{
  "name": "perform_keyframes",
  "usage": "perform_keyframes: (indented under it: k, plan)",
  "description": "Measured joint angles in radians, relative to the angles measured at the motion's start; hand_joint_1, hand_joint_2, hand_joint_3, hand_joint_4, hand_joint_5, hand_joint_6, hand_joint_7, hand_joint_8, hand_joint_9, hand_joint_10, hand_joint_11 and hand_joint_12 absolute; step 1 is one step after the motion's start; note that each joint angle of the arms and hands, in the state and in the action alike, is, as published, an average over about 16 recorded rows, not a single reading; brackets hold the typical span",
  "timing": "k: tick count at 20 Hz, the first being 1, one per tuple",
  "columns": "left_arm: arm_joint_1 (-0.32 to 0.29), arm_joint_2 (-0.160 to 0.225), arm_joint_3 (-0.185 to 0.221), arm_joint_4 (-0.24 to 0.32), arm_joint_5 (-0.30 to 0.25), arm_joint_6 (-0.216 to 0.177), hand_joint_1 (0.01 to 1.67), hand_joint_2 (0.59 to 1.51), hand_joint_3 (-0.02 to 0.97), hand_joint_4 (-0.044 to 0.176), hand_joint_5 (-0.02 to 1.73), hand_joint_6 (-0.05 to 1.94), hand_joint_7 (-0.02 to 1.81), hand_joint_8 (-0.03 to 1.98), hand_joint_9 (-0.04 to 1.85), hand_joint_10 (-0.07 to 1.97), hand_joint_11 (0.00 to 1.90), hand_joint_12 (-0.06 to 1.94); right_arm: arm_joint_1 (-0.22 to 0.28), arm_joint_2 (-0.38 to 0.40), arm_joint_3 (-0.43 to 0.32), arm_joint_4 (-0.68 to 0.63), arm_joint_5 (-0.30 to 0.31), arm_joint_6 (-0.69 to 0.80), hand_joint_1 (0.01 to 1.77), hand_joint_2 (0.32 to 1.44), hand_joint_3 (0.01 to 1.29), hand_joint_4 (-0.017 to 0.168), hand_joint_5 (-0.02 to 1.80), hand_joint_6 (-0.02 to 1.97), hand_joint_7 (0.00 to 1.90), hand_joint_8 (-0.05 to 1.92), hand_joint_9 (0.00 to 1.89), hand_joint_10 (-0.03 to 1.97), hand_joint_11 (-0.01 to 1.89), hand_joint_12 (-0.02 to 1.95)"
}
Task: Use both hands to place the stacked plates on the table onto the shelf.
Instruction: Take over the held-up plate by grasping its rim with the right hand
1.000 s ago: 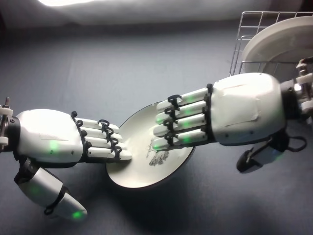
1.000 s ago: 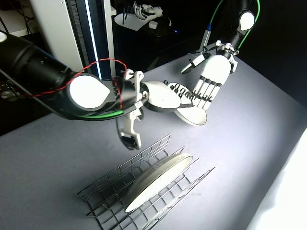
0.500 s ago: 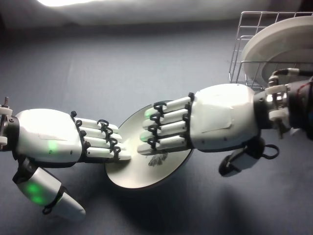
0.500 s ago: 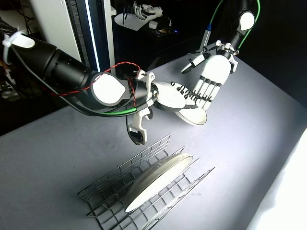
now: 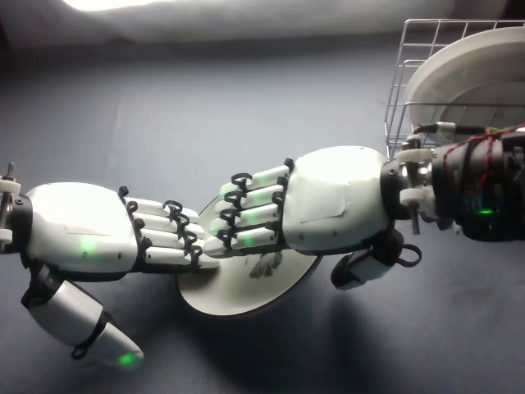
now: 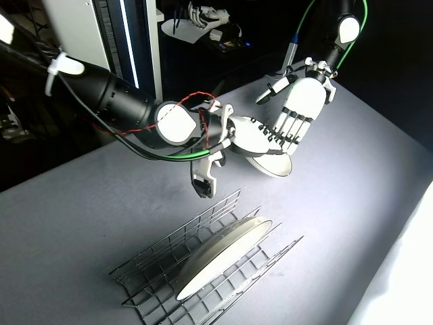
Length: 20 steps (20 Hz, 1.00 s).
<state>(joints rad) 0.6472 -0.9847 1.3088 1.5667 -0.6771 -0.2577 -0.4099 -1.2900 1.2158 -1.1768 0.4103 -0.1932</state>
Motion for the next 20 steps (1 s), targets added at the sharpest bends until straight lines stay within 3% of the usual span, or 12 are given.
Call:
perform_keyframes:
  k: [13, 20]
  plan:
    - [0.000, -0.003, 0.001, -0.002, 0.000, -0.002, 0.02, 1.105, 0.015, -0.008, 0.02, -0.04, 0.04, 0.01, 0.02, -0.02, 0.01, -0.04, 0.011, -0.026, 0.015, 0.011, -0.026, 0.000, 1.24, 0.96, 0.02, 0.004, 0.03, 0.01, 0.03, 0.02, 0.02, 0.01, 0.01, 0.02]
    - [0.000, -0.003, 0.001, -0.002, 0.000, -0.003, 0.02, 1.102, 0.014, -0.008, 0.03, -0.04, 0.05, 0.00, 0.02, -0.01, 0.01, -0.04, 0.011, -0.027, 0.015, 0.017, -0.017, -0.001, 1.21, 1.02, 0.02, 0.001, 0.26, 0.05, 0.29, 0.01, 0.30, 0.06, 0.14, 0.56]
